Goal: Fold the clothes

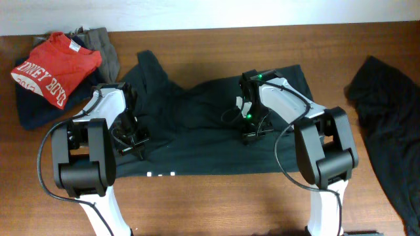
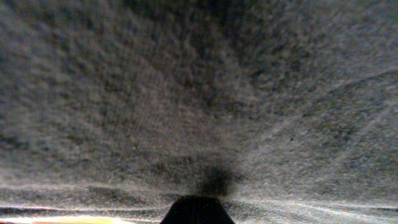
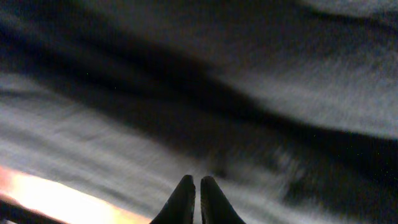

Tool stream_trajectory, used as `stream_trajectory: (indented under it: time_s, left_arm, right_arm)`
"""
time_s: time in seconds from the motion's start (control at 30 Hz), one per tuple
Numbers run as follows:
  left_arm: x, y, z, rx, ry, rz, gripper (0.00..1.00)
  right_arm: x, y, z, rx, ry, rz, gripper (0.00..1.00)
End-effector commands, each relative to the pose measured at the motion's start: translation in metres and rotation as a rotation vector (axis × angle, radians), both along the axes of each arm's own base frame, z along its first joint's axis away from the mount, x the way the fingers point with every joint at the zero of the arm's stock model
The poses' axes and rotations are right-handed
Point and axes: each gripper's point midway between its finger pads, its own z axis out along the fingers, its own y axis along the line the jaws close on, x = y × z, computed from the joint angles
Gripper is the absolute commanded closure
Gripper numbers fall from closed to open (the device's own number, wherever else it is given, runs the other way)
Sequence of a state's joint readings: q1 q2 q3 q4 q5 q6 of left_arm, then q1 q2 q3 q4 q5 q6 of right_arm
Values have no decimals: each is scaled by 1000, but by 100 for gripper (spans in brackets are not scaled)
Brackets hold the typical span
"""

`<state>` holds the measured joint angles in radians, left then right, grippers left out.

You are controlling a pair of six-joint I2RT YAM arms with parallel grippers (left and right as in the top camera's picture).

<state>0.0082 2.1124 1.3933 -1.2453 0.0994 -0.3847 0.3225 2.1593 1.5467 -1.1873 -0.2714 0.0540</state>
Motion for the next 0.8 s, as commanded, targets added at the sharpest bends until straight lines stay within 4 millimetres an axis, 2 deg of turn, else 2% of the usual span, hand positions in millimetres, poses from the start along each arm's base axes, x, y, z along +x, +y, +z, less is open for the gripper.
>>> stream_trajectory:
  time_s: [0.0, 0.1, 0.3, 0.4, 0.47, 0.6, 0.77]
  left_arm:
    - [1, 15, -9, 63, 13, -5, 100]
    - [1, 16, -9, 63, 13, -5, 100]
    - [1, 16, -9, 64, 13, -6, 100]
    - [1, 16, -9, 64, 13, -6, 99]
    - [1, 18, -9, 76, 13, -10, 99]
    - [1, 28, -6, 97, 18, 3, 100]
    - [16, 52, 19, 117, 0, 59, 99]
  right_arm:
    - [13, -24, -14, -70, -13, -33, 91]
    - [25, -39, -17, -73, -38, -74, 91]
    - [44, -80, -18, -70, -67, -191, 91]
    - [45, -90, -18, -63, -64, -204, 92]
    - [38, -96, -16, -65, -31, -210, 94]
    - [28, -101, -6, -96, 2, -190, 96]
    - [26, -121, 27, -220, -19, -213, 96]
